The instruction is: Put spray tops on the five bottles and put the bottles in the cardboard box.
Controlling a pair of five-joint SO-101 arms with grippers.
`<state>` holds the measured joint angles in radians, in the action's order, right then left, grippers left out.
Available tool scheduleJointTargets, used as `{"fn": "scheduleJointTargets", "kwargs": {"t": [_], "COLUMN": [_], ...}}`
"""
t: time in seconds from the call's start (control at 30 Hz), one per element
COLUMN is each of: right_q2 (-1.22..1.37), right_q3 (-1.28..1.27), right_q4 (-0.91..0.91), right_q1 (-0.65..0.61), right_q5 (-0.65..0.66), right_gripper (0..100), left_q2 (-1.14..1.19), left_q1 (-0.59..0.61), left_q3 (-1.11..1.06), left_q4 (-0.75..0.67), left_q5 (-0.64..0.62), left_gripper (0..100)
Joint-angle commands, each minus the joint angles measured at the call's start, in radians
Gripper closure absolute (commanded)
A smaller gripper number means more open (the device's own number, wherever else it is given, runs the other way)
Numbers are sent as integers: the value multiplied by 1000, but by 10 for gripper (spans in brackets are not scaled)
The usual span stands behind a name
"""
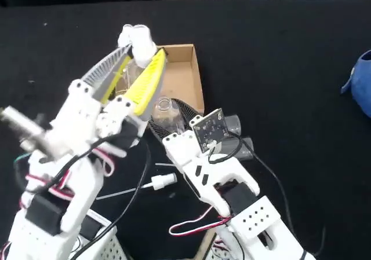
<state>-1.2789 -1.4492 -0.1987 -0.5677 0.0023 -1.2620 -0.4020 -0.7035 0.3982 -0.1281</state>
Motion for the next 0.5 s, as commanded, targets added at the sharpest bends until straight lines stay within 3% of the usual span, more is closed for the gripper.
{"fn": "scheduleJointTargets", "kwargs": {"t": [0.0,0.2,0.47], "right_q2": [-16,-16,-16], "right_q3": [4,5,2], "right_q4": [32,32,32], "right_q1": [-11,-12,-14], "right_q5": [-3,-3,-5], "right_gripper": [987,987,987], "left_q2": [18,17,15], "left_q1": [-18,-13,-15], "left_q3": [50,117,111], "left_q4": [84,158,91], "left_q5": [-5,2,2], "left_gripper": [970,970,970]}}
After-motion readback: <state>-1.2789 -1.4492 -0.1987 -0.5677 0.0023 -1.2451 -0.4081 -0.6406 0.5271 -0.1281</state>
